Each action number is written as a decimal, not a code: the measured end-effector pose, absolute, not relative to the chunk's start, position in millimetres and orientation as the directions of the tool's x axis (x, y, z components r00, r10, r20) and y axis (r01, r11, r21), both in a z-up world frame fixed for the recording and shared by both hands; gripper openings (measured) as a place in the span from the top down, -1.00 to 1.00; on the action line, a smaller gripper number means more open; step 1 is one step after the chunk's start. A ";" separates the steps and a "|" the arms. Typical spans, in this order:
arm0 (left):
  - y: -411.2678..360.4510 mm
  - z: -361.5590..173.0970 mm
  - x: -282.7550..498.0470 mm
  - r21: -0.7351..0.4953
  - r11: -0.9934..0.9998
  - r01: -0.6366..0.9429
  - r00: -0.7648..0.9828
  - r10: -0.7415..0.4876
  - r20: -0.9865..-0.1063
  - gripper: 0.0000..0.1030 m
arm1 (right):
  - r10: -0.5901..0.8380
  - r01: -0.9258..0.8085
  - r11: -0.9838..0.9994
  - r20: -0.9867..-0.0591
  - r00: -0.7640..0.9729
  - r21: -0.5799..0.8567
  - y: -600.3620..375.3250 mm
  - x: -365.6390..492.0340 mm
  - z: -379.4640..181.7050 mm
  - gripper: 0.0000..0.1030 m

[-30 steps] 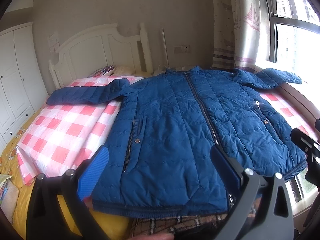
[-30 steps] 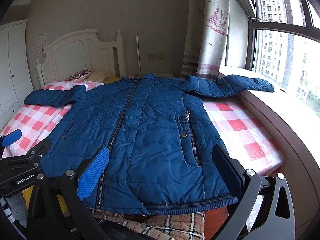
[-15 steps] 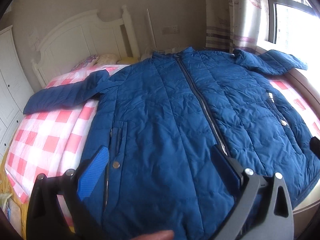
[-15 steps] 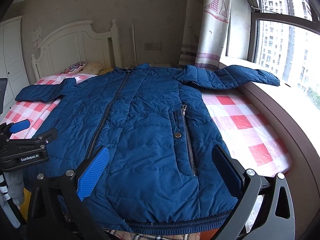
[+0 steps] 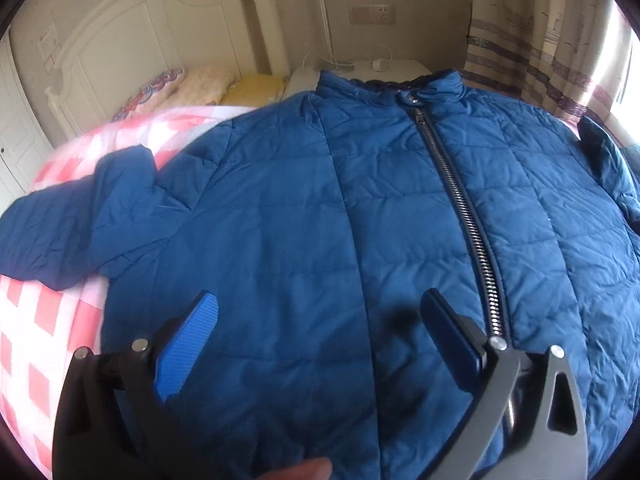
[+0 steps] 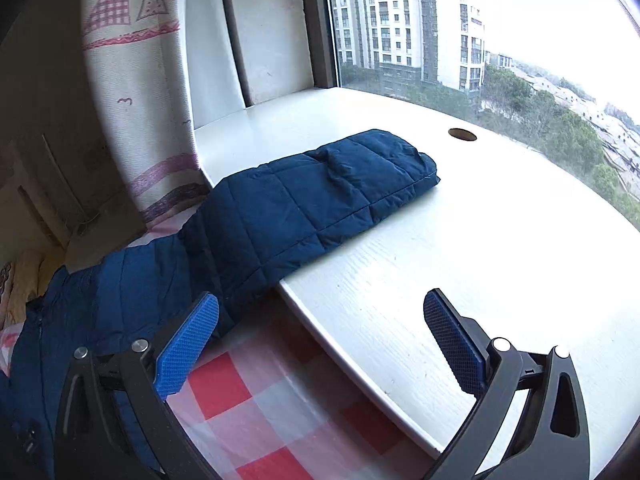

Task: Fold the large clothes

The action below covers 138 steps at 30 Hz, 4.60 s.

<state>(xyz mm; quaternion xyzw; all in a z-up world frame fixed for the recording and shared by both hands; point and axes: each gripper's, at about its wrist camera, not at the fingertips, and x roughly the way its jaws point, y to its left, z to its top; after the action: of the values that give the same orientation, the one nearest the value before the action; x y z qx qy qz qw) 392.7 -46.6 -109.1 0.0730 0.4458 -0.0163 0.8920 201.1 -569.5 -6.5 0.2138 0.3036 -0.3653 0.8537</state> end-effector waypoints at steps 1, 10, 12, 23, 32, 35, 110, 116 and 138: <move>-44.1 -116.4 398.4 0.085 0.992 0.097 0.582 0.013 -0.813 -0.97 | -0.498 0.776 0.612 -0.688 0.527 0.152 -588.8 208.3 -6.7 -0.91; -36.7 -121.6 405.0 0.017 0.994 0.104 0.563 -0.045 -0.825 -0.97 | -0.456 0.863 0.479 -0.796 0.399 0.159 -676.3 258.0 -37.8 -0.91; -35.6 -121.6 403.1 0.017 0.993 0.113 0.558 -0.049 -0.828 -0.97 | -0.471 0.870 0.475 -0.798 0.375 0.129 -678.4 262.9 -42.7 -0.91; -36.0 -122.1 403.4 0.013 0.992 0.126 0.559 -0.060 -0.827 -0.97 | -0.558 0.760 0.633 -0.594 0.580 0.148 -616.6 264.4 -10.0 0.41; -16.3 -117.0 400.2 -0.126 0.985 0.119 0.581 -0.172 -0.796 -0.96 | -0.021 0.038 0.999 -0.406 0.914 0.034 -325.7 300.7 42.6 0.53; -10.1 -115.7 398.9 -0.172 0.977 0.125 0.585 -0.212 -0.783 -0.96 | 0.166 -0.174 0.984 -0.485 0.859 0.030 -257.6 308.5 23.4 0.39; 99.3 -17.2 400.0 -0.569 0.806 0.164 0.690 -0.505 -0.518 0.73 | -0.195 0.356 0.931 -0.711 0.676 0.084 -350.7 282.4 -97.4 -0.64; 110.8 -32.3 408.4 -0.326 0.942 0.076 0.663 -0.292 -0.689 -0.22 | -0.187 0.353 0.932 -0.724 0.664 0.083 -349.8 285.5 -102.1 -0.65; -0.1 -111.7 447.3 0.137 0.985 0.104 0.633 0.040 -0.773 -0.96 | -0.060 0.122 0.992 -0.789 0.612 0.020 -318.2 374.3 -89.4 -0.39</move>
<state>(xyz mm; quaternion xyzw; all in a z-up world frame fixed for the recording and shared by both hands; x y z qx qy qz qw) 447.3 -0.1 -111.7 0.0843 0.4277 -0.0177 0.8998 374.3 -318.2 -89.5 0.0359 0.4375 -0.0507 0.8971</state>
